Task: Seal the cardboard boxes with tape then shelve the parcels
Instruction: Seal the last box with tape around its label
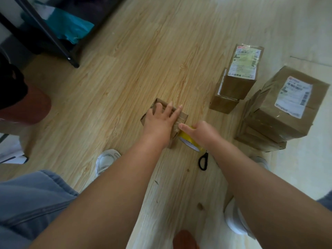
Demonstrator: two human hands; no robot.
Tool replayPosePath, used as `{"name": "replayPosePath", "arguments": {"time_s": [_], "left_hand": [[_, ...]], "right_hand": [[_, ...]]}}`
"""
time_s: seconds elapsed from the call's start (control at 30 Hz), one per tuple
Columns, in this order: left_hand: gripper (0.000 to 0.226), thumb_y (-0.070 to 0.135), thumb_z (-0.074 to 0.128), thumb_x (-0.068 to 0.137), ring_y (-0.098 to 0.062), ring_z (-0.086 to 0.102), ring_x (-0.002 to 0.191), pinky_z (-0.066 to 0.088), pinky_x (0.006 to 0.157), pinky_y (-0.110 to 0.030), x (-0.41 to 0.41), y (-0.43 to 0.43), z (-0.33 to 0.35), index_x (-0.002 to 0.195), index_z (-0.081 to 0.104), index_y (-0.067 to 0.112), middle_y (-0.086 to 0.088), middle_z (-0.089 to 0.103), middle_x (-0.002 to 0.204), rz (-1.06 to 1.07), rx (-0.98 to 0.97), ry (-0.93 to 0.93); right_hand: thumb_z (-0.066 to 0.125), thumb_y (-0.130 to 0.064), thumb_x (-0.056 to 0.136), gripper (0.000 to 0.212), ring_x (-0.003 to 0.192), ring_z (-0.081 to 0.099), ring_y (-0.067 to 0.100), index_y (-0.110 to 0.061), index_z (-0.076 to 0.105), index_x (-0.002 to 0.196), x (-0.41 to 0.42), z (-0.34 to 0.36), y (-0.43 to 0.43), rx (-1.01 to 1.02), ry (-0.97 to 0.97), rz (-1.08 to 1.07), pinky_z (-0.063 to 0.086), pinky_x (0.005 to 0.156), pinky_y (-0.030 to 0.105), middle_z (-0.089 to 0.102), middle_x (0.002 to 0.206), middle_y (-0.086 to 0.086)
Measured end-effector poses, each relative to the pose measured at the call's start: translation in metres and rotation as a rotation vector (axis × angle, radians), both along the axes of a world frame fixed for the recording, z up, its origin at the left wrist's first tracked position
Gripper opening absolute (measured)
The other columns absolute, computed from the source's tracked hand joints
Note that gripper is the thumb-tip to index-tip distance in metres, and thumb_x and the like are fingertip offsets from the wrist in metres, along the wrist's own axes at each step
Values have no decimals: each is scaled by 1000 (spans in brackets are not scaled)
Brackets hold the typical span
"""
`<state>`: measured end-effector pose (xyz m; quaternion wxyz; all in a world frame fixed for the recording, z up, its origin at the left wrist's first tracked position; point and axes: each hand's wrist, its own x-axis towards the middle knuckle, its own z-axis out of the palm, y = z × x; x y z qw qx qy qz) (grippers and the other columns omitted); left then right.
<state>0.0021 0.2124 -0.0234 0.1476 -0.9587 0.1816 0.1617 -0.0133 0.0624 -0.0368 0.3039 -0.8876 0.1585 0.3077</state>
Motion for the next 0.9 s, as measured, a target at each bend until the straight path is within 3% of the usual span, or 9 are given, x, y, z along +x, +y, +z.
{"name": "replayPosePath", "arguments": {"time_s": [0.07, 0.17, 0.27, 0.37, 0.5, 0.63, 0.73, 0.83, 0.9], "left_hand": [[120, 34, 79, 75, -33, 14, 144, 30, 111, -43, 8, -1, 4, 155, -11, 32, -3, -3, 164, 12, -3, 44], [112, 29, 78, 76, -32, 16, 144, 38, 107, -41, 16, 8, 12, 156, 0, 31, -1, 5, 163, 23, -70, 72], [110, 21, 79, 74, -30, 19, 142, 45, 96, -38, 20, 21, 15, 156, 7, 32, 1, 11, 161, 21, -159, 76], [120, 21, 88, 63, -27, 18, 143, 48, 95, -40, 26, 26, 18, 155, 13, 34, 5, 14, 160, 49, -299, 157], [126, 12, 92, 58, -19, 21, 145, 37, 109, -33, 29, 27, 13, 155, 17, 38, 10, 15, 159, 215, -535, 356], [121, -4, 85, 62, -16, 27, 144, 34, 110, -29, 23, 34, 2, 153, 22, 43, 8, 19, 159, 393, -749, 492], [96, -4, 75, 73, -16, 32, 143, 32, 114, -29, 17, 42, -15, 151, 35, 34, 4, 30, 157, 495, -885, 347], [70, 10, 69, 75, -17, 55, 125, 42, 99, -23, 1, 48, -24, 142, 53, 26, -2, 55, 139, 759, -1173, 189], [63, 7, 61, 76, -15, 61, 109, 46, 86, -22, -9, 48, -22, 136, 60, 27, -1, 64, 127, 984, -1418, 249]], "right_hand": [[56, -71, 87, 64, 74, 62, 17, -11, 69, 105, -2, 2, -4, 53, -8, -26, 47, 62, 32, 64, 81, 0], [64, -64, 86, 51, 76, 66, 19, -14, 73, 92, -4, 9, -11, 155, 2, -38, 50, 69, 32, 72, 86, 8], [66, -53, 90, 49, 95, 67, 21, -8, 73, 109, -6, 27, -17, 255, 2, -95, 52, 84, 36, 71, 106, 11], [66, -51, 91, 29, 82, 59, 7, -23, 70, 95, -4, 47, -25, 322, 1, -96, 45, 68, 25, 68, 93, -3], [68, -50, 89, 23, 84, 62, 6, -27, 70, 87, -1, 71, -33, 401, -40, -115, 40, 70, 23, 69, 88, -8], [65, -52, 90, 32, 87, 65, 8, -21, 74, 94, -3, 76, -32, 427, -10, -96, 40, 72, 20, 74, 96, 0], [64, -60, 88, 43, 95, 70, 16, -21, 77, 100, -2, 70, -21, 425, -62, -130, 50, 93, 31, 77, 97, 2], [61, -62, 89, 51, 99, 71, 24, -16, 77, 104, 4, 66, -4, 415, -139, -146, 52, 98, 41, 76, 100, 9], [61, -64, 88, 64, 103, 69, 32, -6, 73, 113, 10, 66, 8, 402, -174, -173, 51, 99, 50, 72, 108, 19]]}}
